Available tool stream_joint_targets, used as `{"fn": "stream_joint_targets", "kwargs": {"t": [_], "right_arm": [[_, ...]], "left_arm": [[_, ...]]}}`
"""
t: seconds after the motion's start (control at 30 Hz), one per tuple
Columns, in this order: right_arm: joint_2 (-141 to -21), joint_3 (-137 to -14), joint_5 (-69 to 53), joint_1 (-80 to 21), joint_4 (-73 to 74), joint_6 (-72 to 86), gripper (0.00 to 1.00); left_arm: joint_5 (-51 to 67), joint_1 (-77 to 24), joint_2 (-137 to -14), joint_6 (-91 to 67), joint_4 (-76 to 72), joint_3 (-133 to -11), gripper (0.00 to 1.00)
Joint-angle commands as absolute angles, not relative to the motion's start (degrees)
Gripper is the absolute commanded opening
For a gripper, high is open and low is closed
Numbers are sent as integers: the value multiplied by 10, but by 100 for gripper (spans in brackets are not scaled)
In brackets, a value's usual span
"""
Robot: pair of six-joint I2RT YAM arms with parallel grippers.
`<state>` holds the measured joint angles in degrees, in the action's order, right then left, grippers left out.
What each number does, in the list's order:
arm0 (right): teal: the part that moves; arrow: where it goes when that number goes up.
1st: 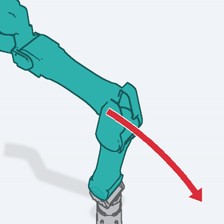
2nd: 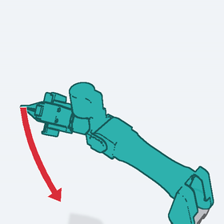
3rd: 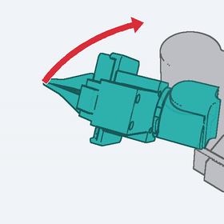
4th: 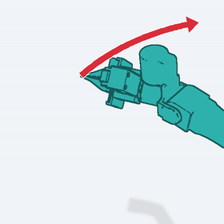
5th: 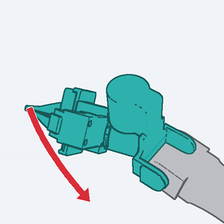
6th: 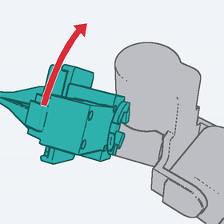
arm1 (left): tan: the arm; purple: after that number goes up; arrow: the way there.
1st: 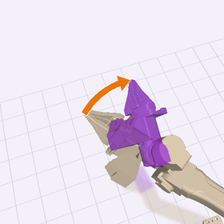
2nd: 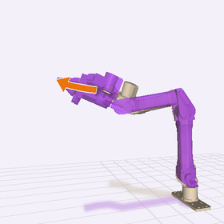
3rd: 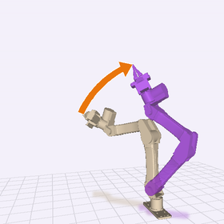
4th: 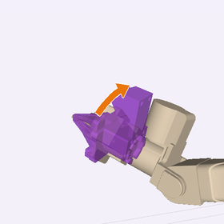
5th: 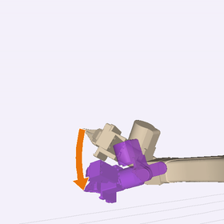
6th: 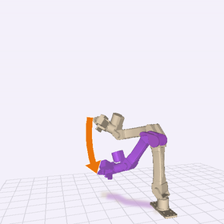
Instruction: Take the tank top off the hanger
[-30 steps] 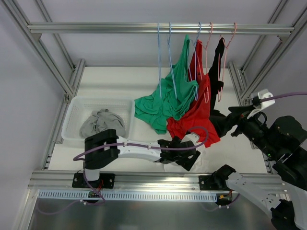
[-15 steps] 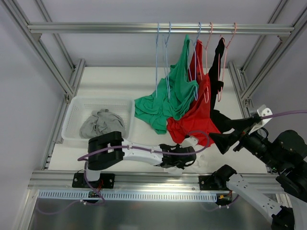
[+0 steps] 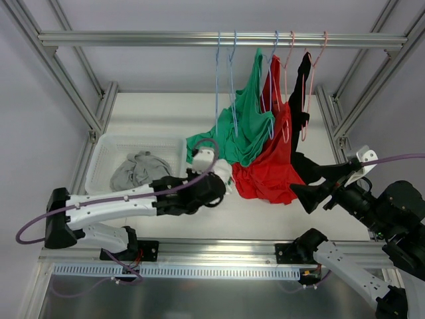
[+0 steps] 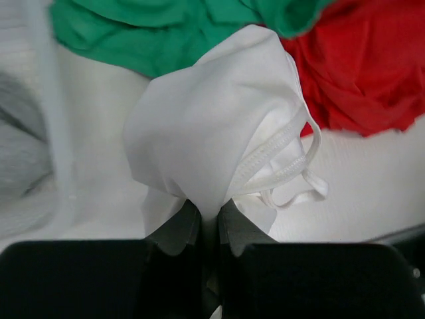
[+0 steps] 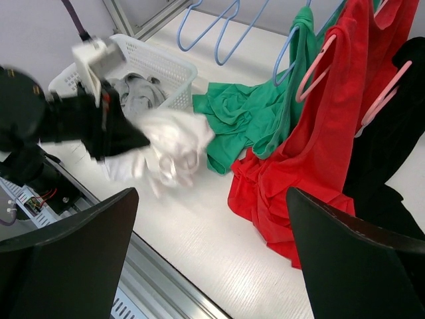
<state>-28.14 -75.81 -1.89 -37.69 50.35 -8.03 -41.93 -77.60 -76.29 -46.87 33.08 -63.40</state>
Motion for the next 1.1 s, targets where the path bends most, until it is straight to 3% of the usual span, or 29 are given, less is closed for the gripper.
{"fn": "stream_joint_targets", "kwargs": {"t": [0.0, 0.27, 0.4, 0.63, 0.77, 0.8, 0.9, 1.07], "right_arm": [[-293, -776, -6, -375, 489, -89, 100], [-311, -780, -4, -375, 489, -91, 99], [-330, -773, 35, -376, 483, -87, 100], [-416, -805, 112, -375, 476, -69, 99], [-501, -875, 173, -373, 482, -86, 99], [-521, -895, 176, -369, 486, -91, 99], [-603, -978, 149, -343, 505, -107, 99], [-722, -1104, 136, -333, 522, -117, 84]], "left_arm": [[-484, -710, -699, -512, 428, -635, 0], [-469, -495, -578, -438, 429, -648, 0], [-412, -376, -608, -419, 421, -647, 0], [-325, -320, -683, -409, 344, -586, 0], [-288, -316, -701, -415, 333, -568, 65], [-283, -316, -696, -417, 334, -564, 87], [-252, -316, -629, -400, 336, -552, 99], [-147, -317, -501, -325, 339, -549, 99]]}}
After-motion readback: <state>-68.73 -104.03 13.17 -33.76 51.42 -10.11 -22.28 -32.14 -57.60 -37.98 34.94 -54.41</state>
